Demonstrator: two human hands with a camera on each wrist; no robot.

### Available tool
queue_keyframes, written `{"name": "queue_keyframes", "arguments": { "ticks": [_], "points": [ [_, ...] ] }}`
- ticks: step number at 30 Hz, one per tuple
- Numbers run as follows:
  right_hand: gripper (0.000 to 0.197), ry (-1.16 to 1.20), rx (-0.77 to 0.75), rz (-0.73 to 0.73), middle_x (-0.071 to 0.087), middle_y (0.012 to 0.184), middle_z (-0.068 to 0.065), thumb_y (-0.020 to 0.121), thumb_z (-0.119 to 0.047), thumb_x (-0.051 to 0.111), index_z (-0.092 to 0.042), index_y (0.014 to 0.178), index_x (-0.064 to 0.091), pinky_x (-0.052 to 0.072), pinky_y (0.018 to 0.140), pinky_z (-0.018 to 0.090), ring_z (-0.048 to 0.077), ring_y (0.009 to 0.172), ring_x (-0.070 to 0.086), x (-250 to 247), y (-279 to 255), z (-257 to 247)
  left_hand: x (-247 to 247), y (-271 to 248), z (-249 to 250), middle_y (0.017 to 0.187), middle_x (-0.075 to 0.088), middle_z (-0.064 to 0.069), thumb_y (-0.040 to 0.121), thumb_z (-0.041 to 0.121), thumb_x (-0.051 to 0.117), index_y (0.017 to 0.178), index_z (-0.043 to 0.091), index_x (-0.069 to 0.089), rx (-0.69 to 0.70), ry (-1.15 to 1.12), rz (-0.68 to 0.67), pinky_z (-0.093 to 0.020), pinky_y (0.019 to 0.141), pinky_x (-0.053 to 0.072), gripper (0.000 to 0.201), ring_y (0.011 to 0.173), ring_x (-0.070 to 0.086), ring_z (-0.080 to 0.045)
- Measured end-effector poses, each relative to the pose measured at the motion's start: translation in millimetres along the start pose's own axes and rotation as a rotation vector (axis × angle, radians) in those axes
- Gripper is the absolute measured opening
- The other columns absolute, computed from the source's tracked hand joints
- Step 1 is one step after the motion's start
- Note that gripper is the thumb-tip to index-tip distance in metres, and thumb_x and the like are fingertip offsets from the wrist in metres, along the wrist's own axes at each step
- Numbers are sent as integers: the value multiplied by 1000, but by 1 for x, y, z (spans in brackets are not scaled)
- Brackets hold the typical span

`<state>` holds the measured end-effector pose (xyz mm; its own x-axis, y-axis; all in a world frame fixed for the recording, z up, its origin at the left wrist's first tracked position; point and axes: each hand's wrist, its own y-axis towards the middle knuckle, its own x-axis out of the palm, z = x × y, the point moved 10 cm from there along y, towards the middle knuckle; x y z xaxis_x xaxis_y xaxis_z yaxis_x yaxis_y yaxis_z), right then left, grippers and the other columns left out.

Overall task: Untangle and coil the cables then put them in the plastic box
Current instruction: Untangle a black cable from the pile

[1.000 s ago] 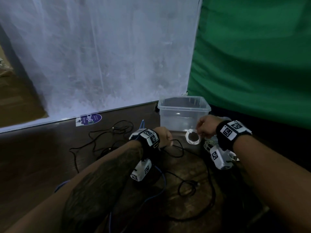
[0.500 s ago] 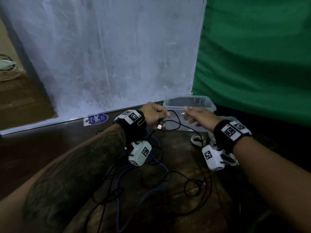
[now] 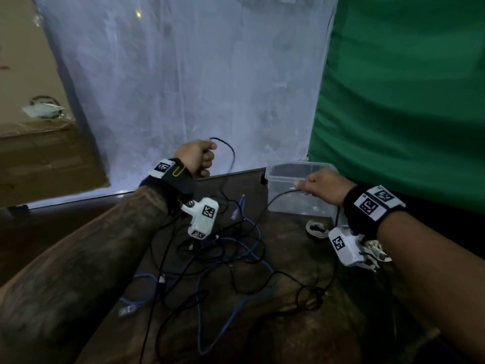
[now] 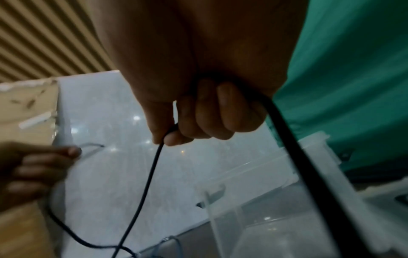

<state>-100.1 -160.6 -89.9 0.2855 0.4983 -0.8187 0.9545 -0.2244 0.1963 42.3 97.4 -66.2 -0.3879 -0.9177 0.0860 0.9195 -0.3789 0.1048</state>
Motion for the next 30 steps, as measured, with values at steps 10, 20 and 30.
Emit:
{"name": "queue_keyframes", "arguments": {
  "ticks": [10, 20, 30],
  "points": [
    [52, -96, -42, 37, 38, 54, 1, 96, -43, 58, -16, 55, 42, 29, 53, 30, 16, 52, 41, -3, -2, -37, -1, -13, 39, 56, 44, 4, 97, 15, 41, 90, 13, 59, 76, 92, -53, -23, 48, 44, 19, 45, 40, -10],
    [34, 581, -184, 11, 31, 50, -12, 101, -39, 49, -20, 73, 49, 15, 44, 22, 9, 47, 20, -32, 0, -116, 30, -27, 21, 117, 62, -3, 97, 44, 46, 119, 13, 62, 213, 831, -89, -30, 93, 40, 41, 109, 57, -22],
    [27, 1004, -175, 523, 35, 49, -13, 104, -32, 40, -23, 79, 45, 18, 36, 17, 3, 39, 24, -131, -5, -92, 84, -59, -40, 72, 72, 0, 90, 6, 62, 82, 1, 68, 152, 457, -522, -21, 68, 48, 12, 67, 65, -8]
  ]
}}
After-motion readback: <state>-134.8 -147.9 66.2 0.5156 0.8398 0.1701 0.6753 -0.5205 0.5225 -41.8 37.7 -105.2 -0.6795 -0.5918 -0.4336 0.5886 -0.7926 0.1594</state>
